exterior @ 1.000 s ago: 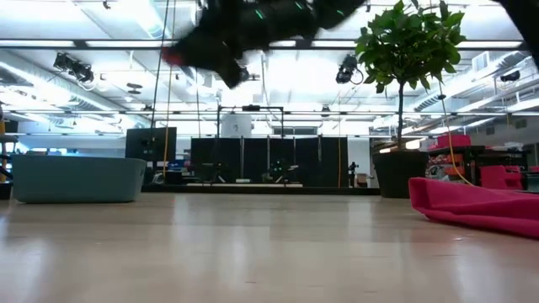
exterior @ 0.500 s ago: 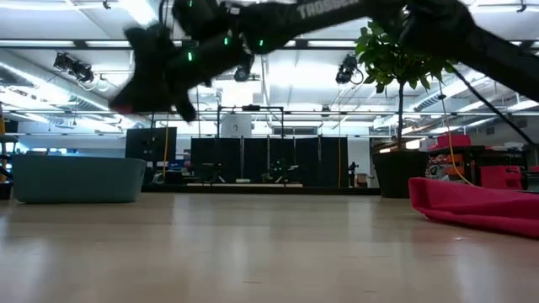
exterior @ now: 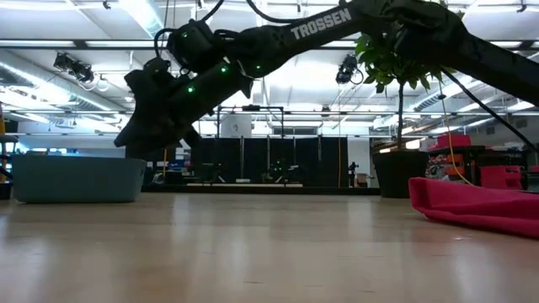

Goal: Pick and placing Produce into tupperware
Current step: Return to Home Position

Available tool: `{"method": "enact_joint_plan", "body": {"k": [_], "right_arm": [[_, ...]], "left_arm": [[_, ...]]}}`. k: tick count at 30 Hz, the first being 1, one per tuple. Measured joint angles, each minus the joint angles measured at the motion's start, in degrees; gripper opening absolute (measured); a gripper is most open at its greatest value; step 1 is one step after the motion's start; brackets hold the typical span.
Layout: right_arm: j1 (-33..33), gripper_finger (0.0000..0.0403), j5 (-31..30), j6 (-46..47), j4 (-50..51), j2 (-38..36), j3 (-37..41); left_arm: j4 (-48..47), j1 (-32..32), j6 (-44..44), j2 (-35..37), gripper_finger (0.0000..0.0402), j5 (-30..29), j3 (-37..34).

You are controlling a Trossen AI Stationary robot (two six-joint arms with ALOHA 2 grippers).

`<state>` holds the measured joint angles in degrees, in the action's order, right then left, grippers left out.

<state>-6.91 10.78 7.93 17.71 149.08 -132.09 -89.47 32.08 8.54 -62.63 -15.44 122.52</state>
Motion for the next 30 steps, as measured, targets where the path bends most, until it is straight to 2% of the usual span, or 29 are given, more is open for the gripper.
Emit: {"method": "enact_joint_plan", "body": {"k": [3, 7, 15, 23, 26, 30], "right_arm": [[-0.01, 0.0224, -0.17, 1.97, 0.97, -0.41, -1.46], [-0.17, 0.0228, 0.03, 6.77, 3.56, -5.6, -1.75], [-0.88, 0.022, -0.05, 4.46, 20.09, -24.53, -1.96], [-0.86, 0.022, 0.01, 2.73, 23.18, -44.87, -2.01], [-0.79, 0.022, 0.0, 5.06, 27.47, -51.83, -1.92], [-0.06, 0.022, -0.16, 8.39, 38.83, -61.4, -2.01]], "left_arm": [[0.0, -0.01, -0.66, -0.02, 0.008, 0.0, -0.01], [0.0, -0.01, -2.15, 0.02, 0.008, 0.0, -0.01], [0.02, -0.01, -1.73, 0.02, 0.0073, 0.02, -0.01], [2.72, -0.02, -3.71, -0.48, 0.0077, 0.02, -0.03], [2.47, -0.03, -3.08, -0.36, 0.0082, 0.02, -0.05], [1.34, -0.03, -0.44, 2.16, 0.0085, 0.04, -0.07]]}}
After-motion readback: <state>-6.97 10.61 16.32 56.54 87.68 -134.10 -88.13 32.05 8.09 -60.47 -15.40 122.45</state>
